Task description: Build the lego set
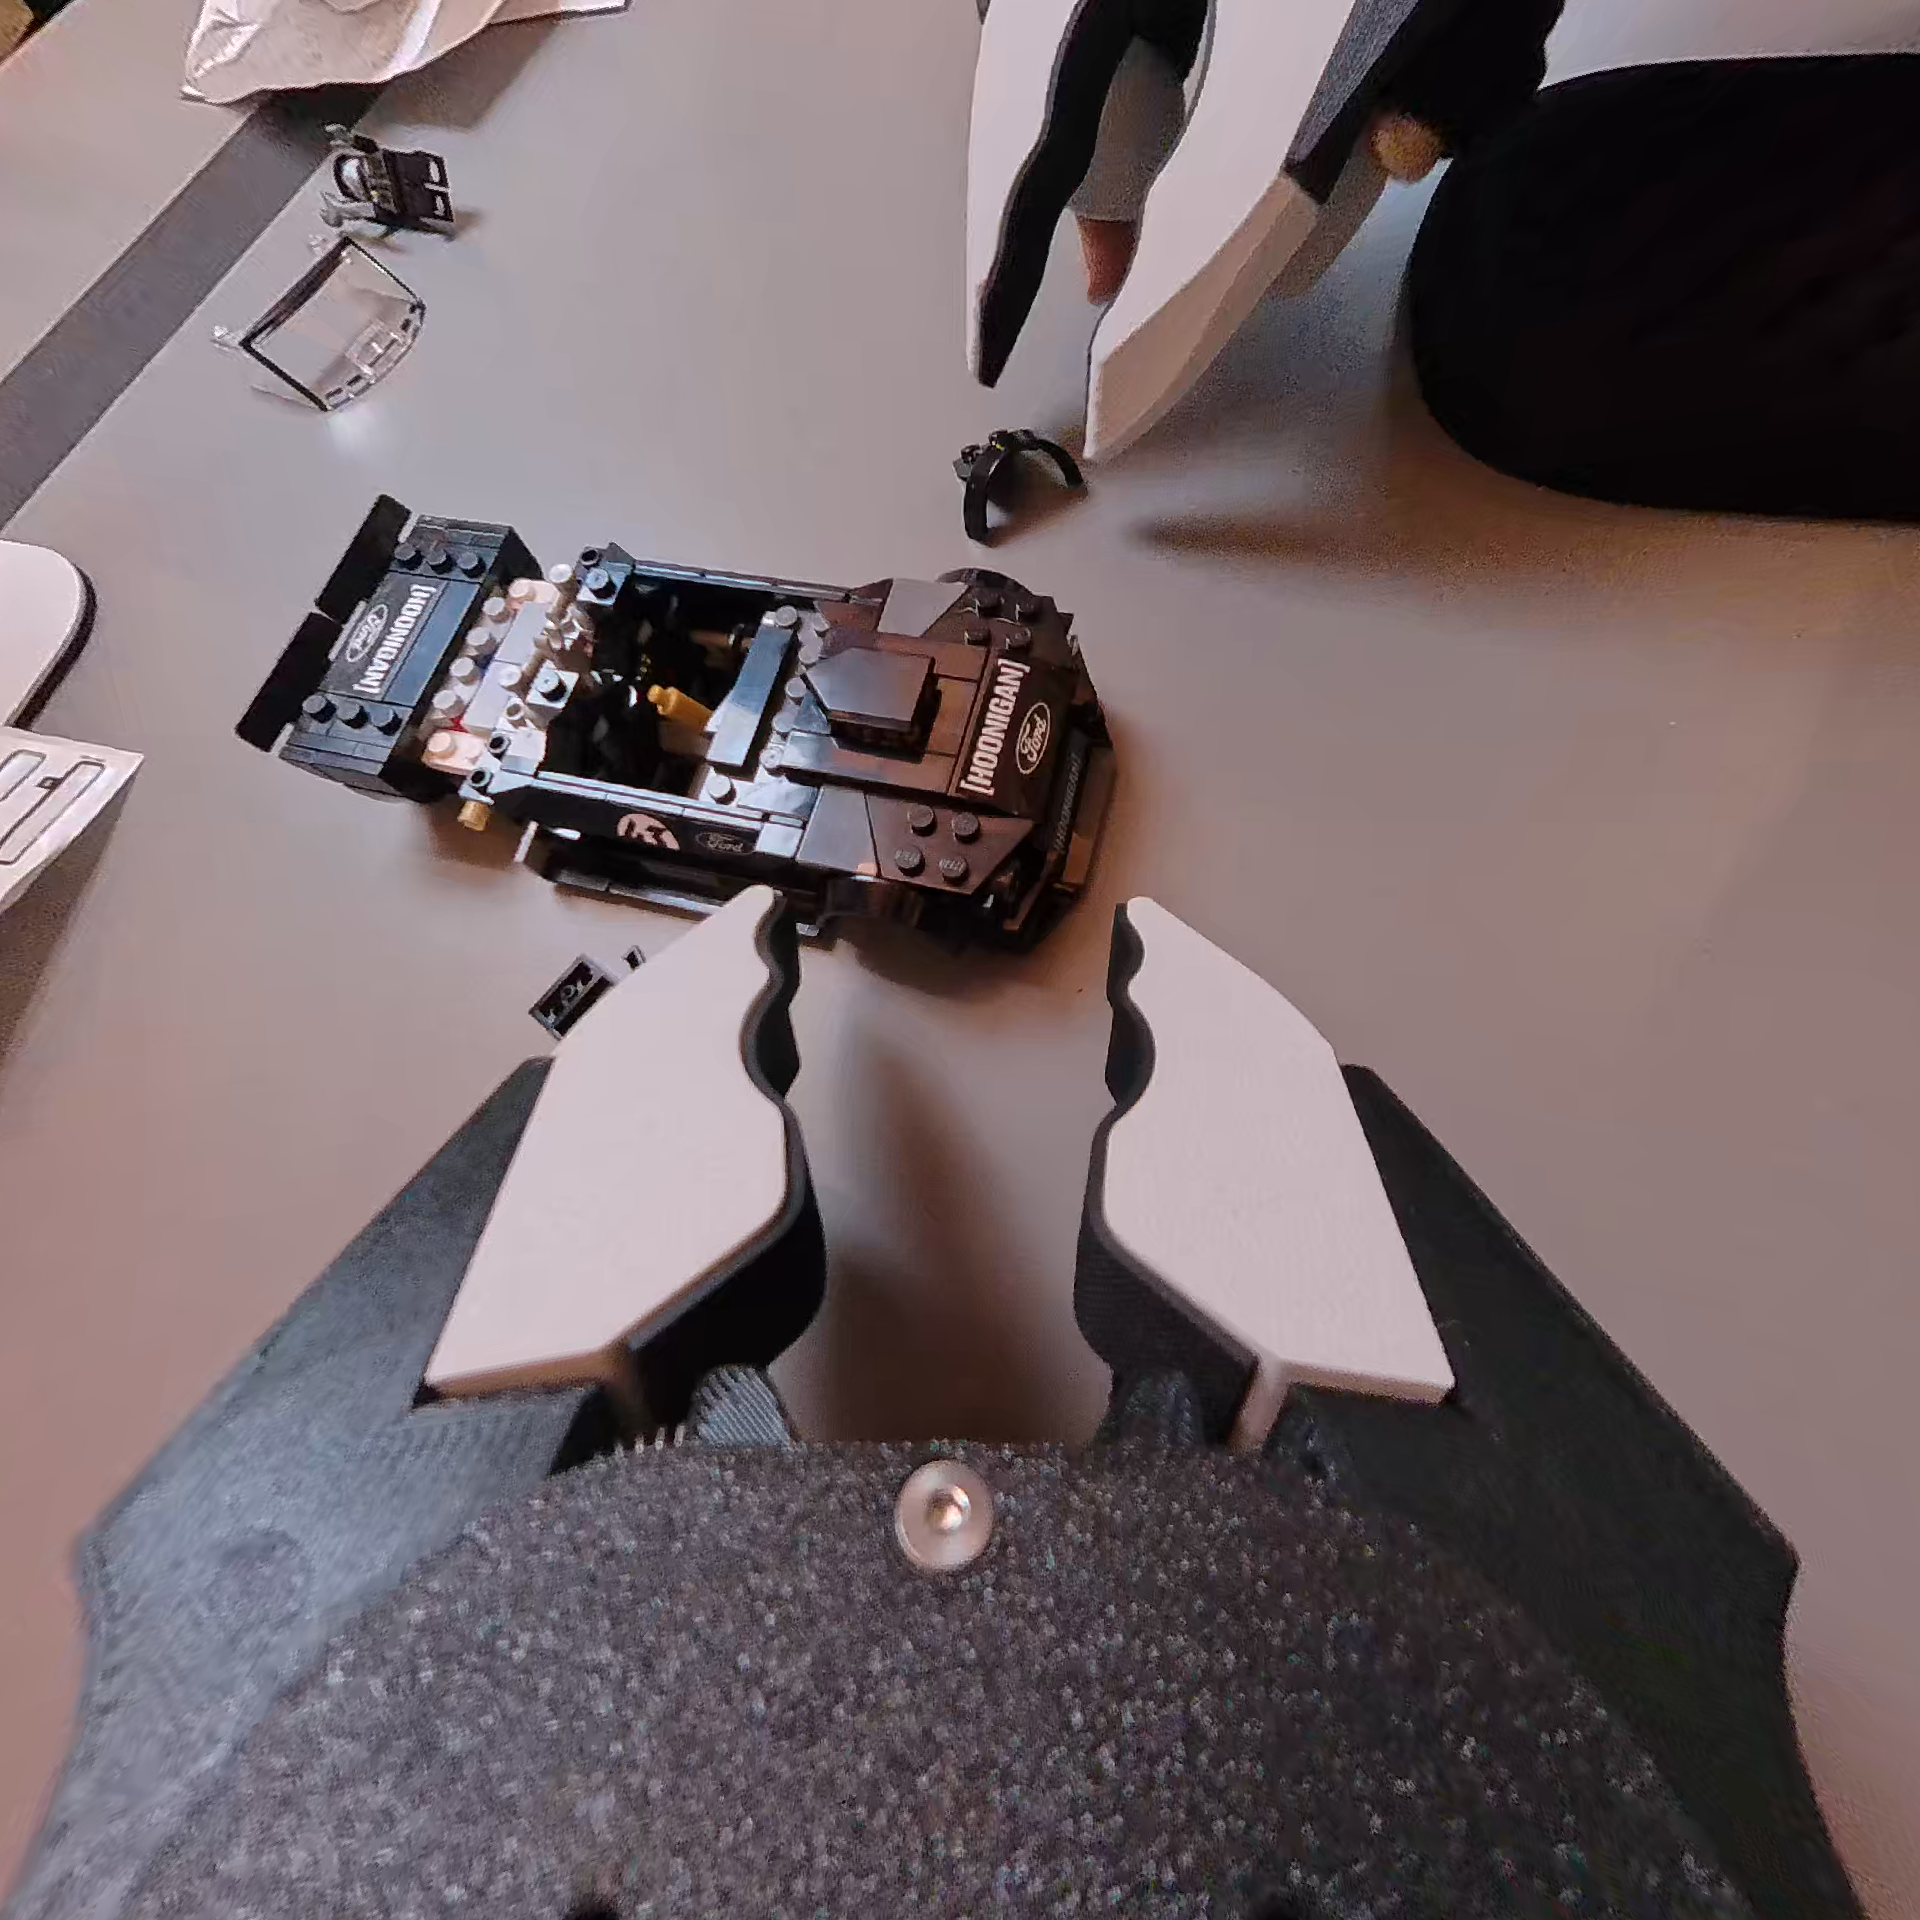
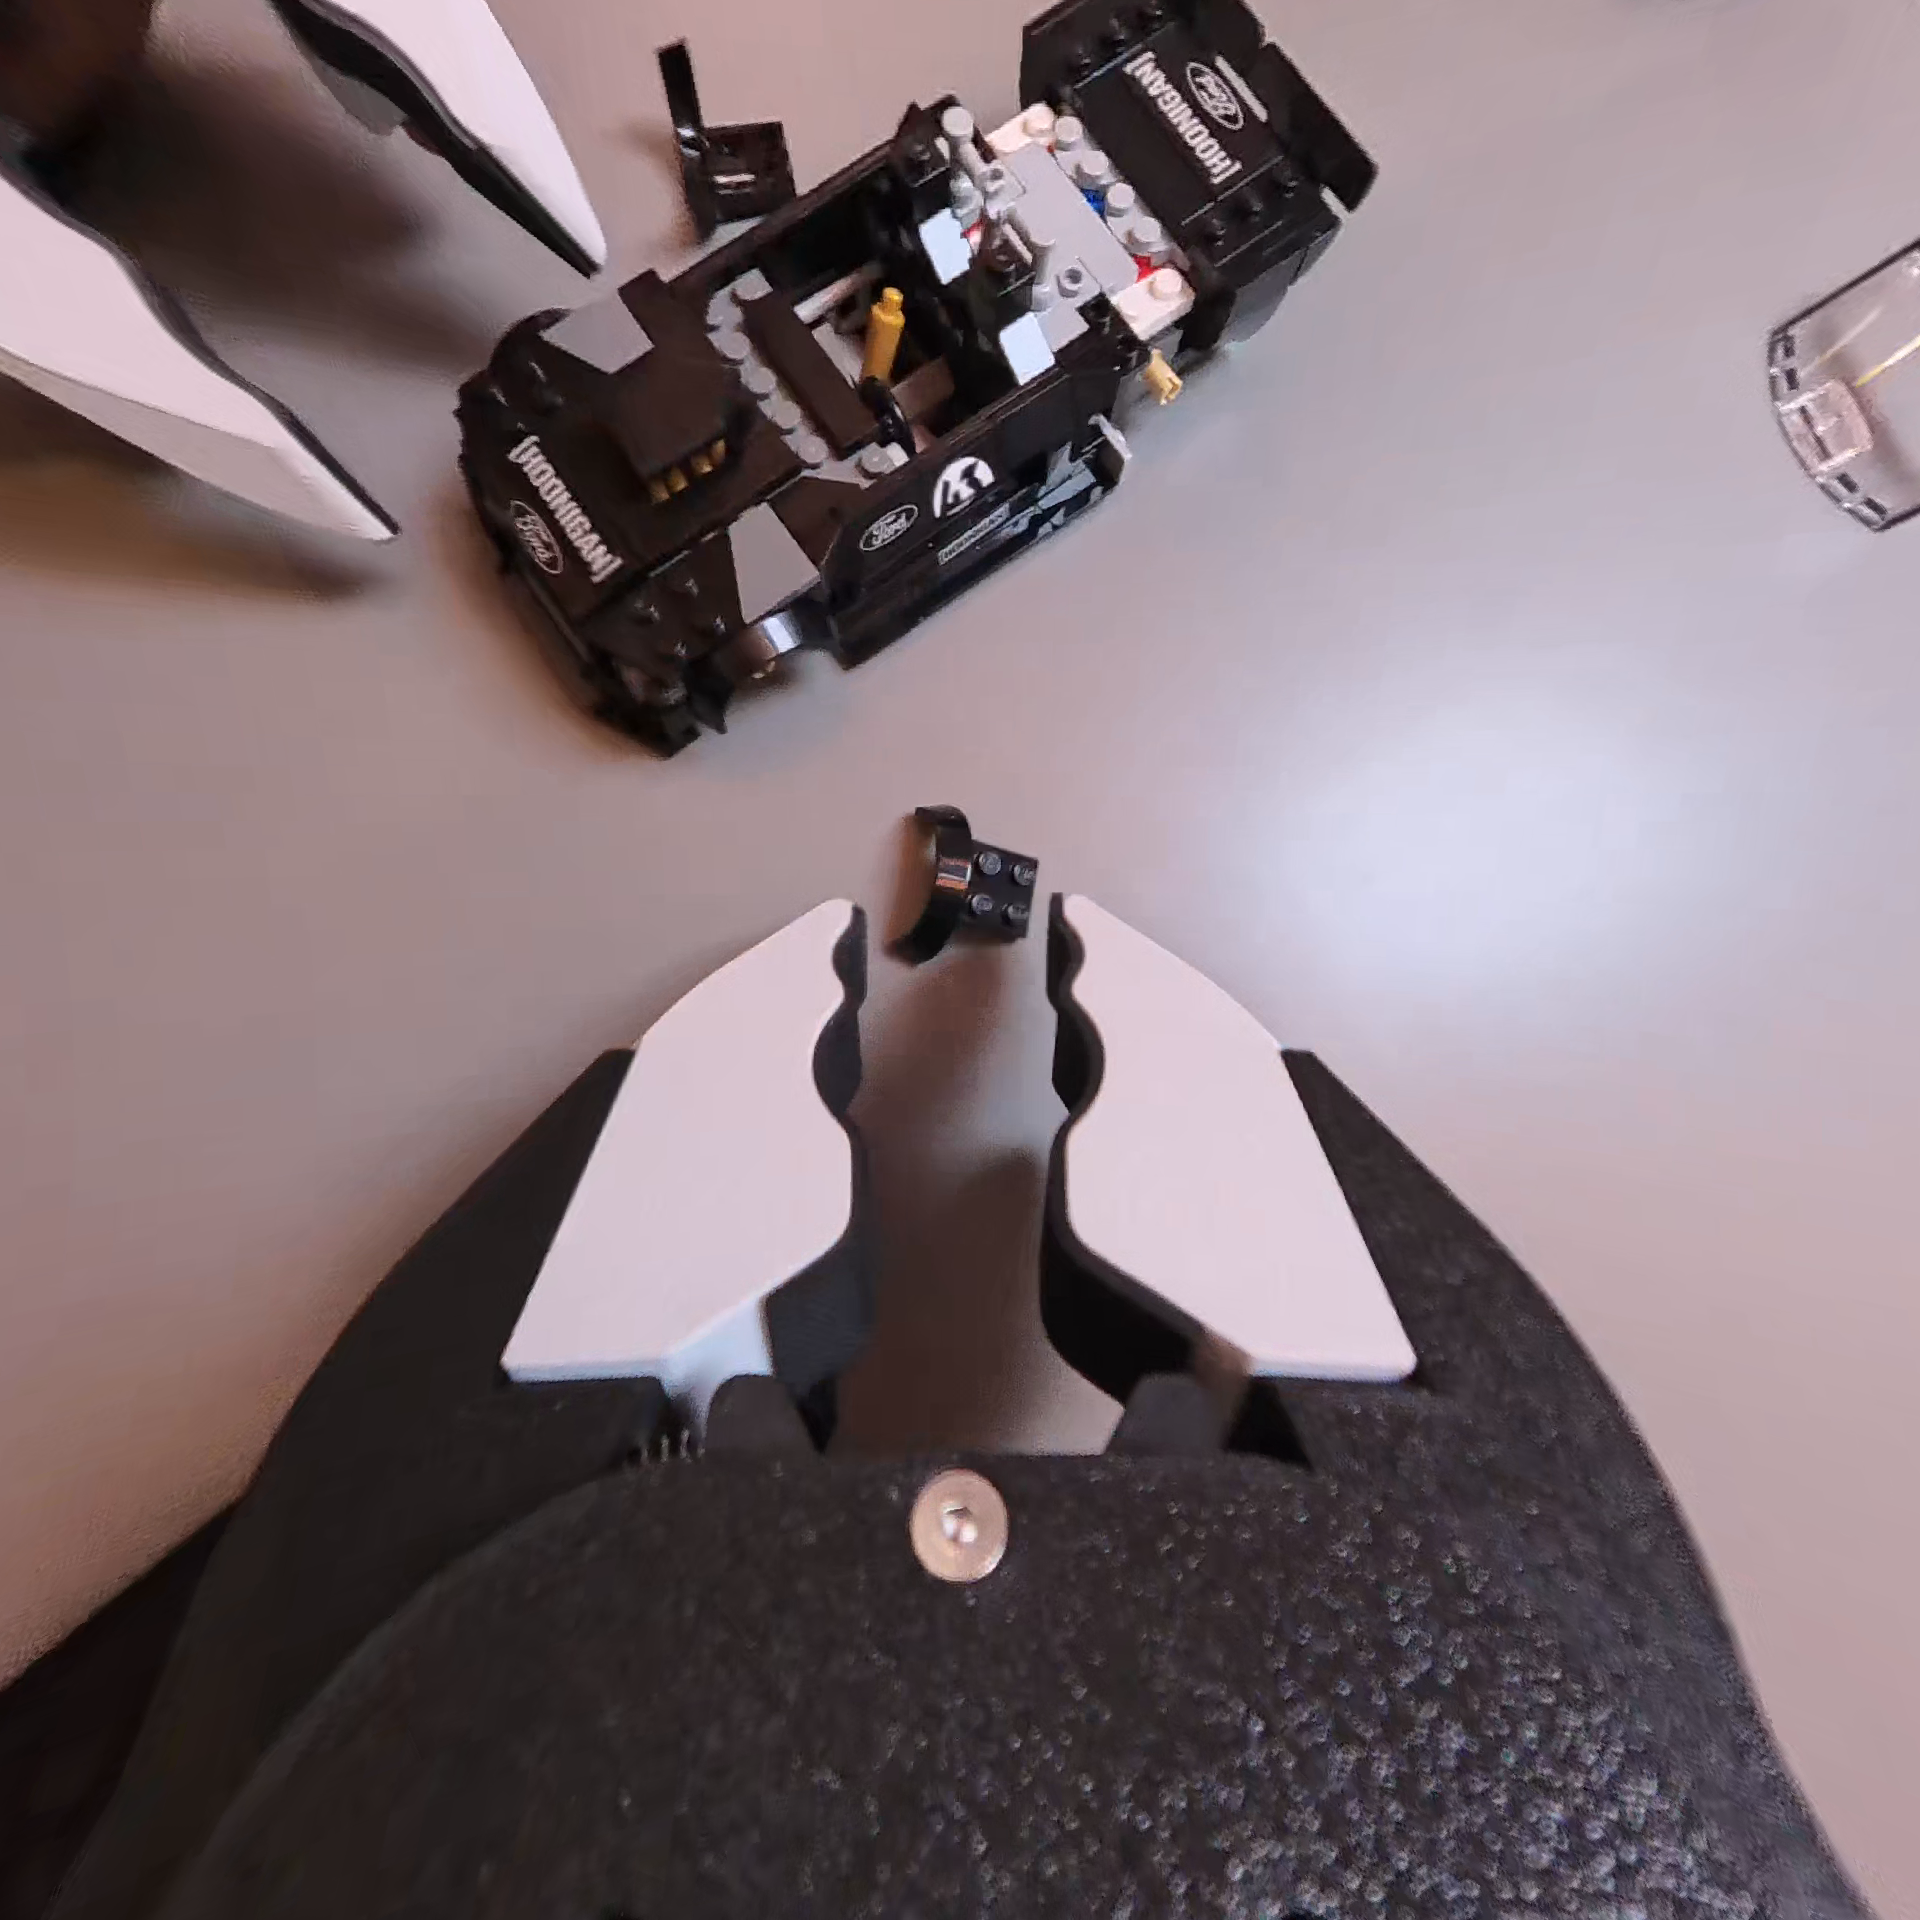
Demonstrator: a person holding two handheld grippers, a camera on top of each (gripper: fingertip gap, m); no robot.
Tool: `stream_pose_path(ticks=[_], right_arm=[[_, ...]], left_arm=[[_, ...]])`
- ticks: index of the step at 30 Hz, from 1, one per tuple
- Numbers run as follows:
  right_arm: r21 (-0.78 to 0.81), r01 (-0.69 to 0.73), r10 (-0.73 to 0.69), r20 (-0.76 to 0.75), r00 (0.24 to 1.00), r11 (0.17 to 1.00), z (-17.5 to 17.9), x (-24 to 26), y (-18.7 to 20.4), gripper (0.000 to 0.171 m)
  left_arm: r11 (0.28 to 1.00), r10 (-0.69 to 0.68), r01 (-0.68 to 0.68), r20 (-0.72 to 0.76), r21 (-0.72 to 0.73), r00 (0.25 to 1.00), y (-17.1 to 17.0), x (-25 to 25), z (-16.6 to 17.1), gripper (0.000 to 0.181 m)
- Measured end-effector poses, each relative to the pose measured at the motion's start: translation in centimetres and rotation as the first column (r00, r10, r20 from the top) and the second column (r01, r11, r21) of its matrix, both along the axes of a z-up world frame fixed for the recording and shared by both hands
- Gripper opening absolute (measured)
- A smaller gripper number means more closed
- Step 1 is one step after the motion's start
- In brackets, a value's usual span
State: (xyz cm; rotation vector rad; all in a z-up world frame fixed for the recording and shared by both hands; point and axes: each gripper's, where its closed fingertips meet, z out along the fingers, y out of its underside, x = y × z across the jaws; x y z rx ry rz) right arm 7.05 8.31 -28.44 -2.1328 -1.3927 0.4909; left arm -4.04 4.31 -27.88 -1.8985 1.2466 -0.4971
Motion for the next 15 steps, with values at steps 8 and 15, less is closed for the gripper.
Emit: stream_pose_path(ticks=[8, 15], right_arm=[[0.046, -0.146, 0.14, 0.126, 0.982, 0.988, -0.6, -0.1, 0.1, 0.013], [0.158, -0.791, 0.7, 0.387, 0.6, 0.591, -0.9, 1.0, -0.1, 0.012]], left_arm=[[1.0, 0.006, -0.006, 0.008, 0.002, 1.0, -0.1, -0.2, 0.2, 0.056], [1.0, 0.0, 0.0, 0.005, 0.004, 1.0, -0.1, -0.2, -0.1, 0.055]])
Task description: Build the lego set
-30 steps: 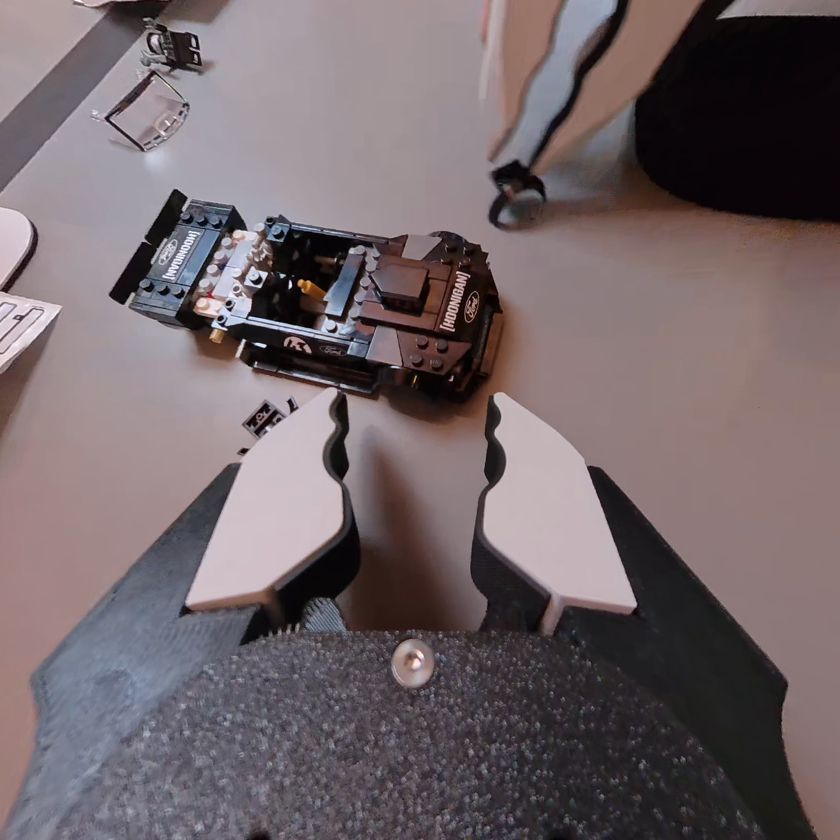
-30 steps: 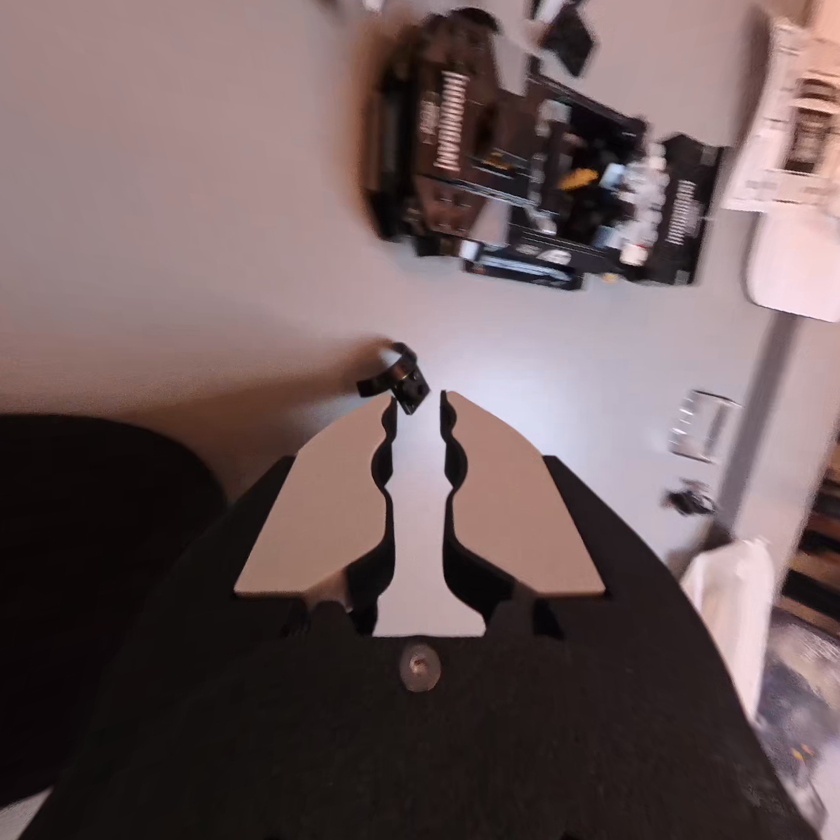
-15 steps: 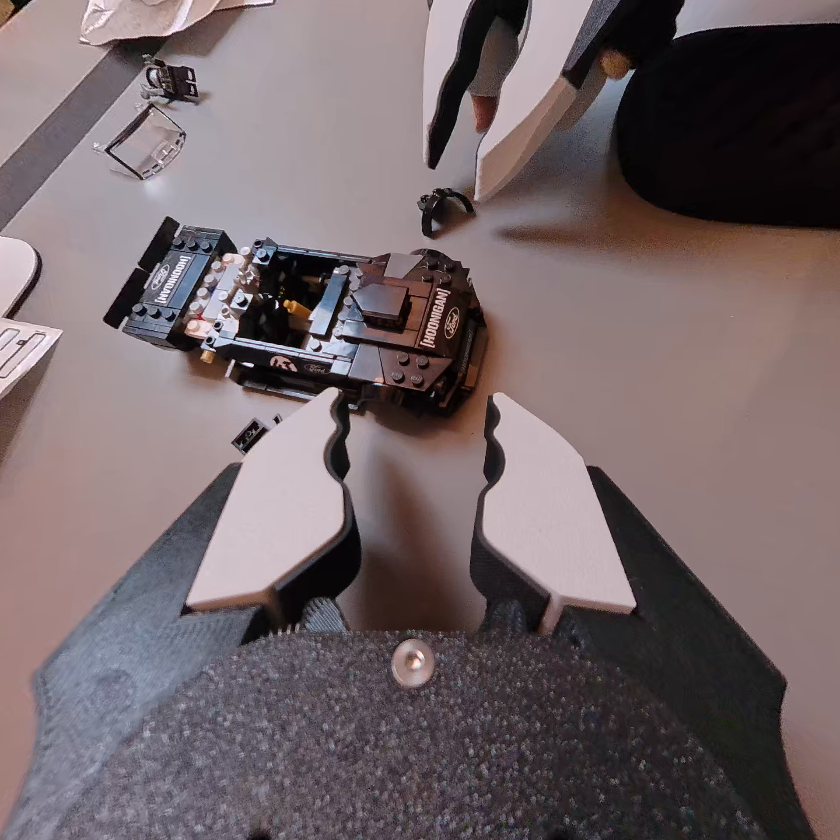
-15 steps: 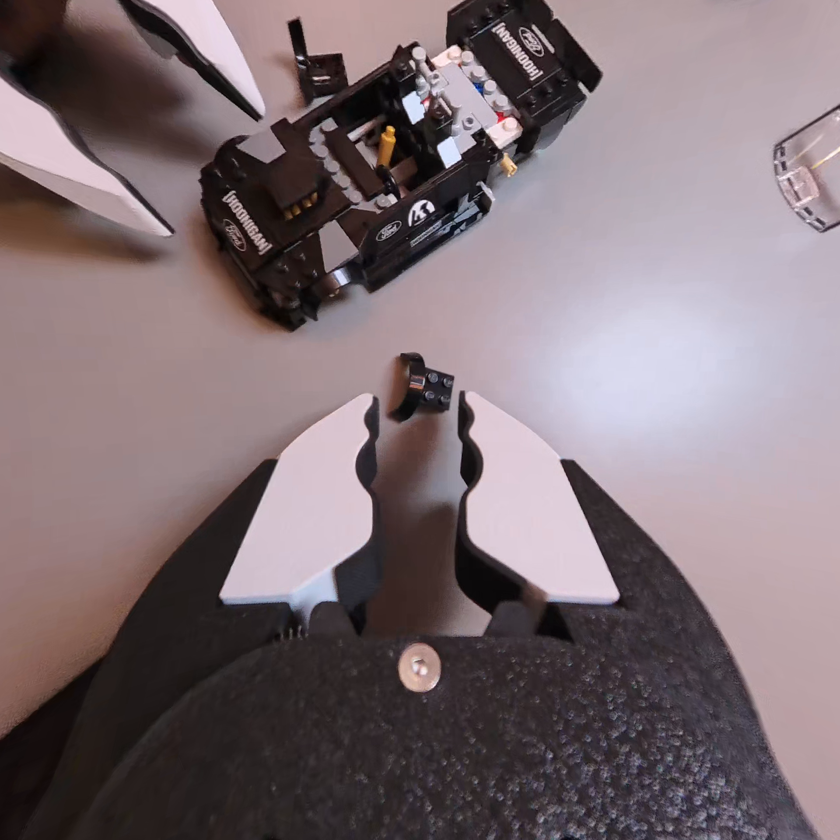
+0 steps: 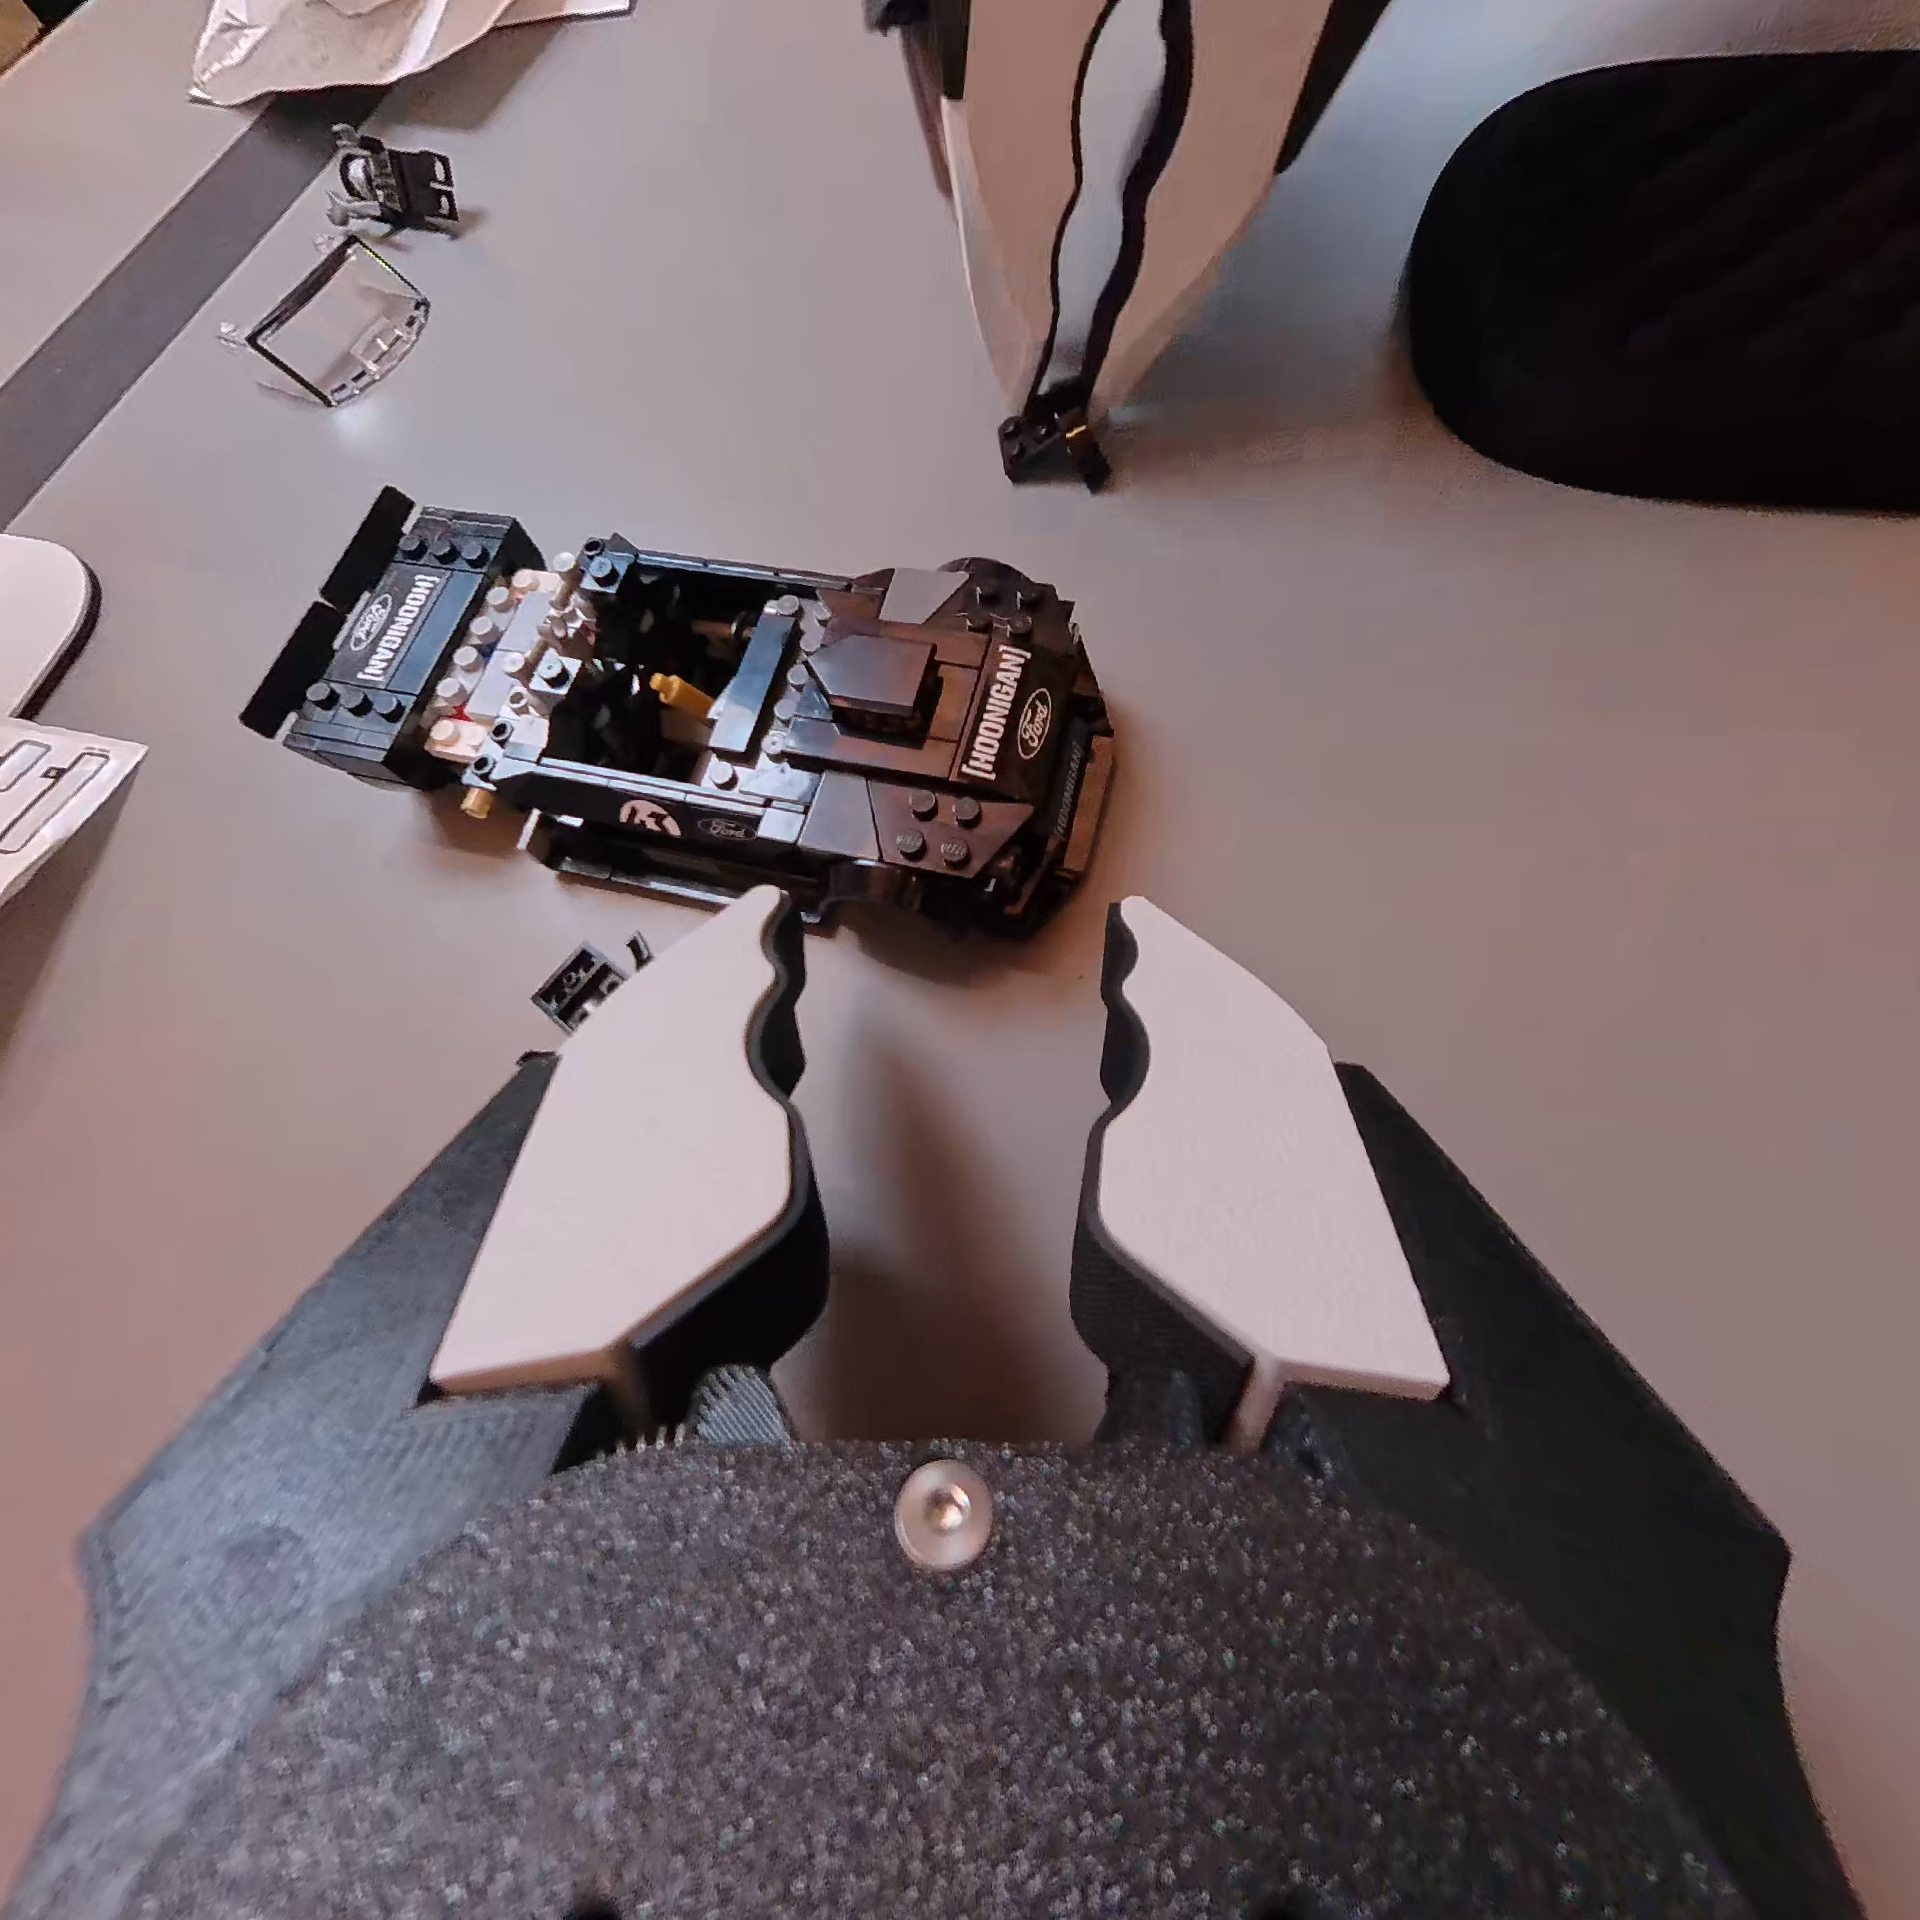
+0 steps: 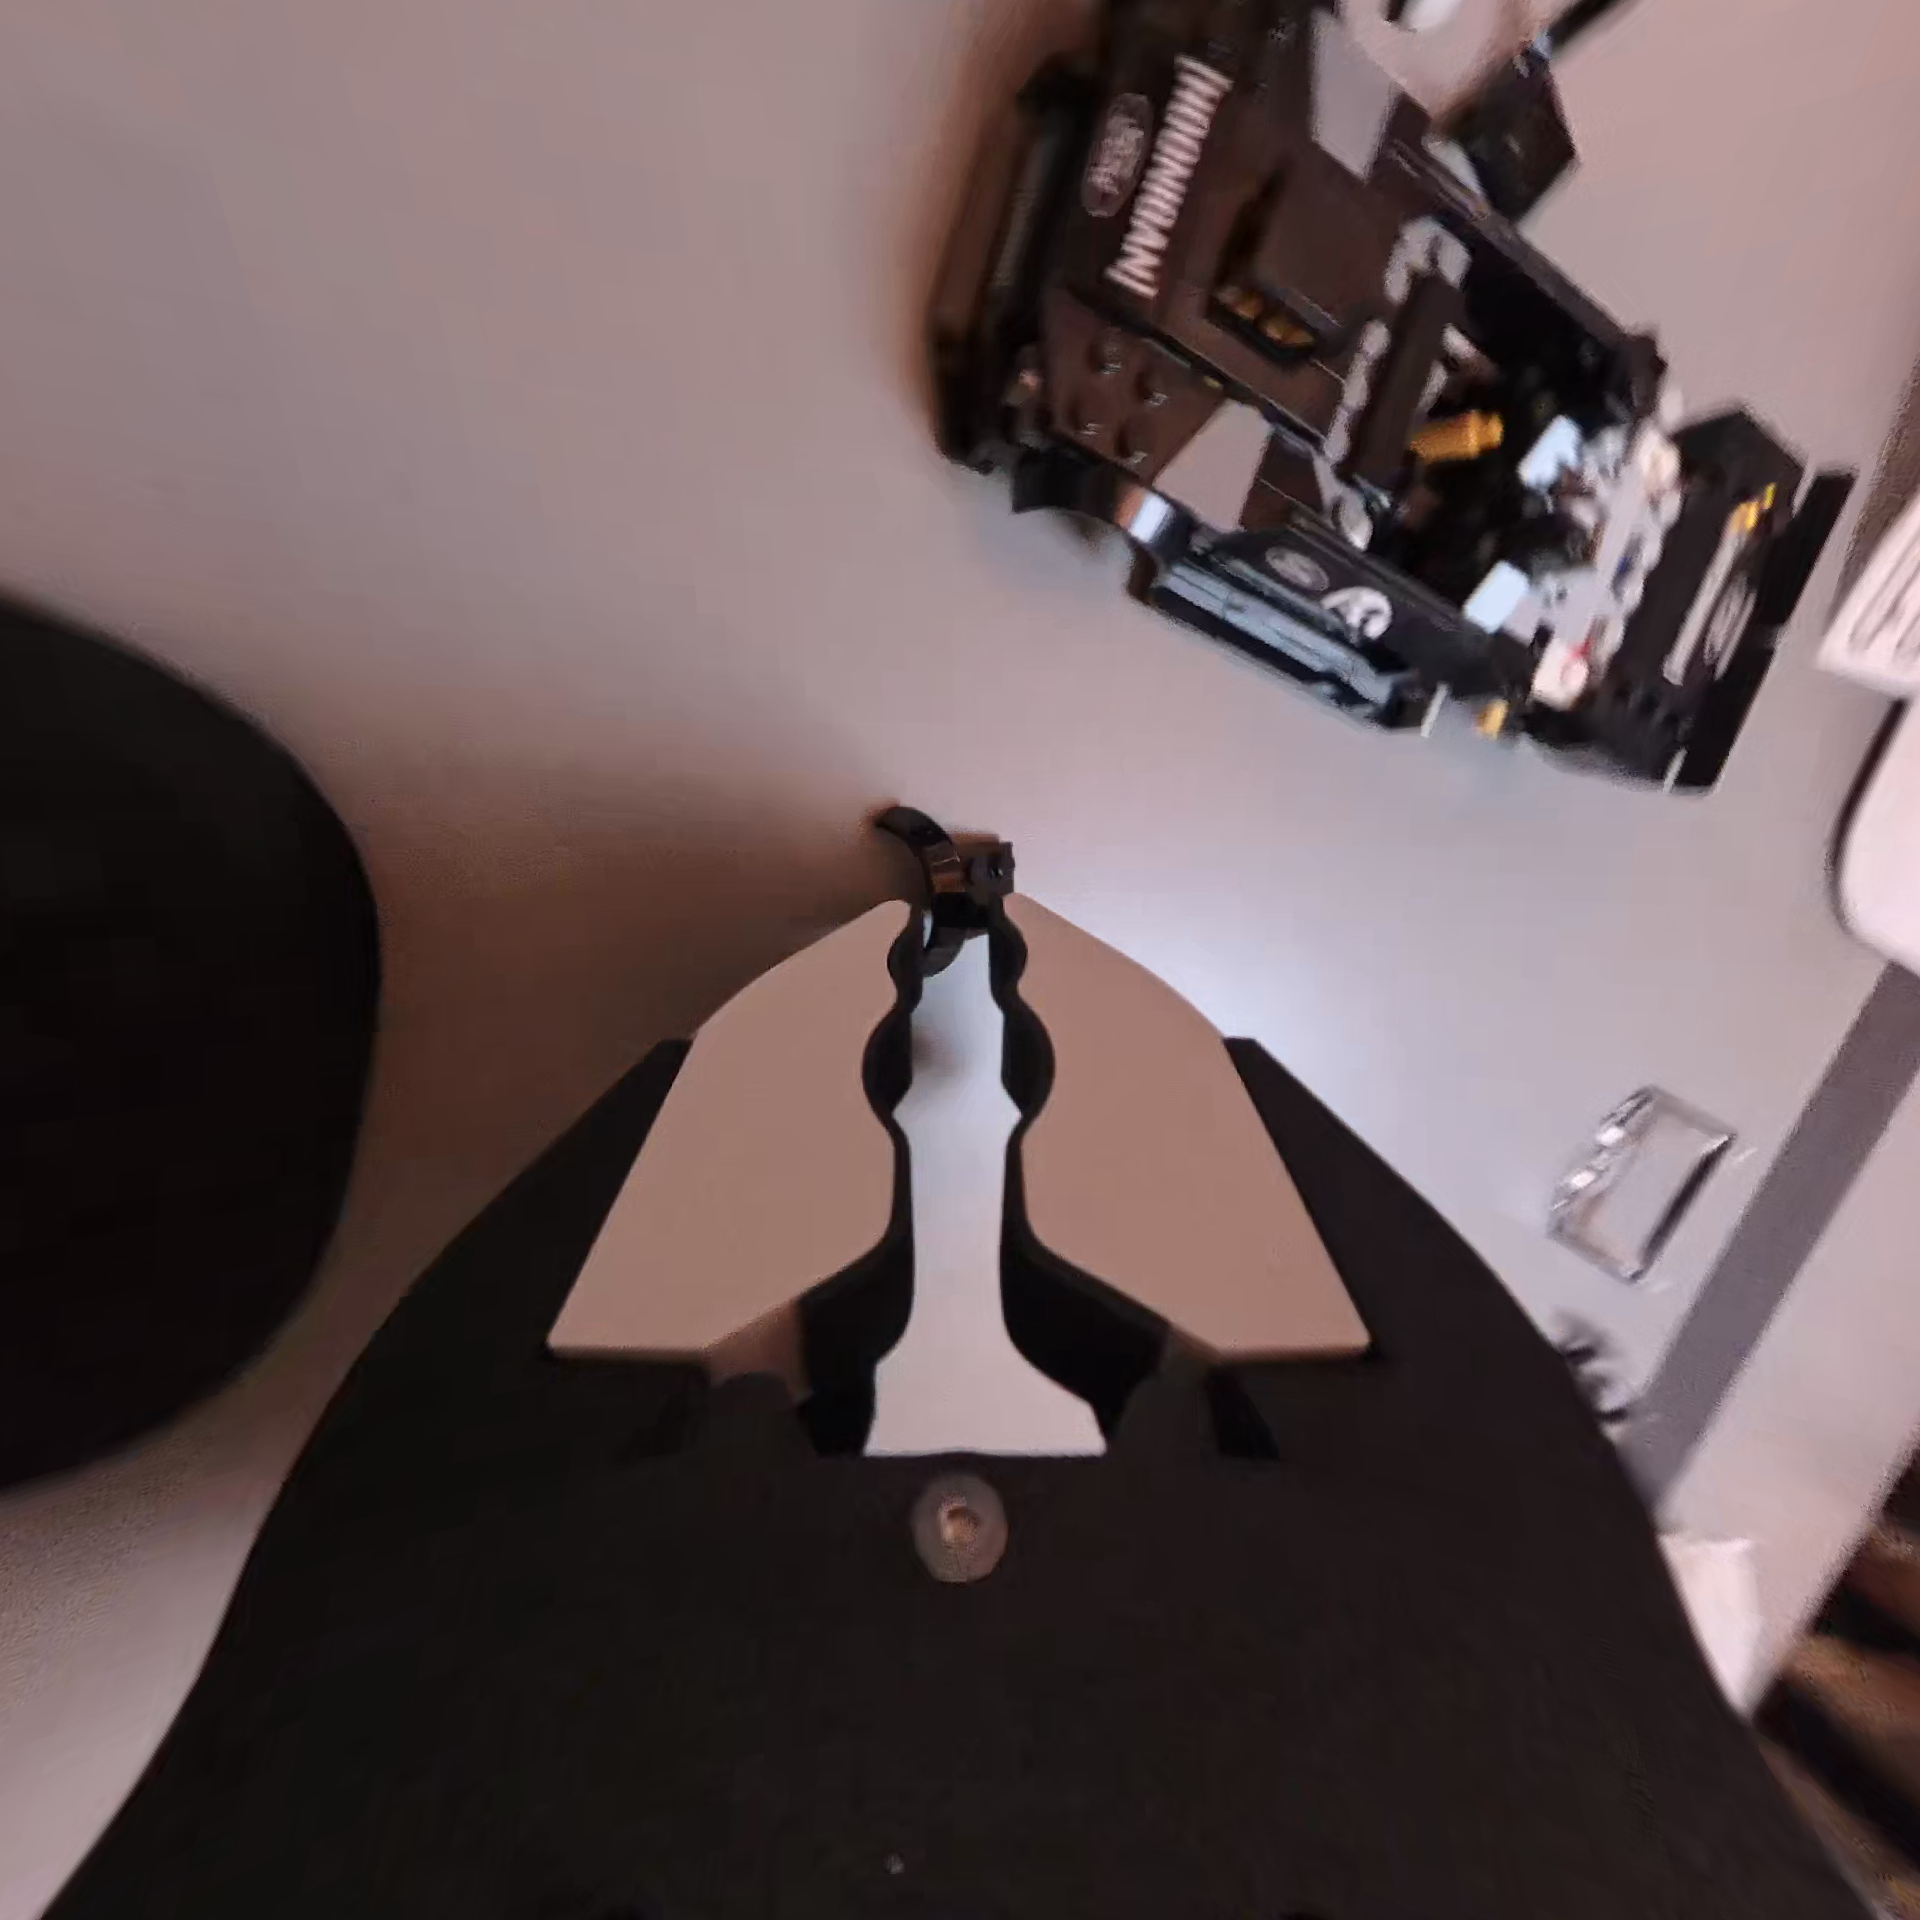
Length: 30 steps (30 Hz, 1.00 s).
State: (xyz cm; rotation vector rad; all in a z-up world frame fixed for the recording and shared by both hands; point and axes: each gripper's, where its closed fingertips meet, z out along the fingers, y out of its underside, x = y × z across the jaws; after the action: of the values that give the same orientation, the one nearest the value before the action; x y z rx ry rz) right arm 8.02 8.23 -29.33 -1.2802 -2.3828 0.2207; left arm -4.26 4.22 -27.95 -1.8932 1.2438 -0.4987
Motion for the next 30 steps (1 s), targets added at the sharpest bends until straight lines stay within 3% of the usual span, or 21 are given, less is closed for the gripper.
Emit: stream_pose_path(ticks=[2, 5, 7, 10, 13, 16, 18, 22, 27, 30], right_arm=[[0.056, -0.129, 0.127, 0.038, 0.991, 0.99, 0.0, 0.1, 0.3, 0.011], [0.053, -0.171, 0.166, 0.089, 0.982, 0.984, 0.0, 0.1, 0.6, 0.014], [0.023, -0.108, 0.107, 0.068, 0.992, 0.994, 0.4, 0.2, 0.7, 0.023], [-0.088, 0.171, -0.173, -0.013, 0.985, 0.981, 1.2, 0.4, 1.2, 0.032], [-0.227, 0.479, -0.508, -0.093, 0.856, 0.848, 1.5, 0.5, 0.9, 0.04], [-0.347, 0.71, -0.774, -0.082, 0.628, 0.613, 0.6, 0.8, 0.1, 0.044], [-0.38, 0.77, -0.849, -0.09, 0.52, 0.512, 0.0, 0.8, -0.1, 0.046], [-0.384, 0.811, -0.896, -0.132, 0.424, 0.441, -0.2, 0.5, 0.3, 0.044], [-0.364, 0.805, -0.882, -0.128, 0.454, 0.468, -0.3, 0.2, 0.7, 0.032], [-0.359, 0.728, -0.805, -0.144, 0.575, 0.584, -0.2, -0.2, 0.4, 0.031]], left_arm=[[1.0, -0.001, 0.001, -0.006, 0.006, 1.0, -0.1, -0.1, -0.1, 0.055], [1.0, 0.001, -0.001, -0.011, 0.012, 1.0, -0.1, -0.2, -0.2, 0.055], [1.0, 0.002, -0.002, -0.007, 0.011, 1.0, -0.1, -0.3, -0.1, 0.055], [1.0, -0.006, 0.006, 0.005, 0.016, 1.0, -0.2, -0.2, 0.2, 0.055], [1.0, -0.017, 0.017, 0.02, 0.012, 1.0, -0.4, -0.1, 0.5, 0.054], [1.0, -0.025, 0.025, 0.024, 0.007, 0.999, -0.6, 0.0, 0.5, 0.054], [1.0, -0.029, 0.029, 0.029, 0.002, 0.999, -0.7, 0.1, 0.6, 0.053], [1.0, -0.03, 0.031, 0.036, -0.005, 0.999, -0.9, 0.1, 0.5, 0.053], [1.0, -0.011, 0.012, 0.044, -0.009, 0.999, -0.9, 0.0, 0.5, 0.056], [1.0, 0.0, -0.001, 0.053, 0.008, 0.999, -0.6, 0.1, 0.9, 0.058]])
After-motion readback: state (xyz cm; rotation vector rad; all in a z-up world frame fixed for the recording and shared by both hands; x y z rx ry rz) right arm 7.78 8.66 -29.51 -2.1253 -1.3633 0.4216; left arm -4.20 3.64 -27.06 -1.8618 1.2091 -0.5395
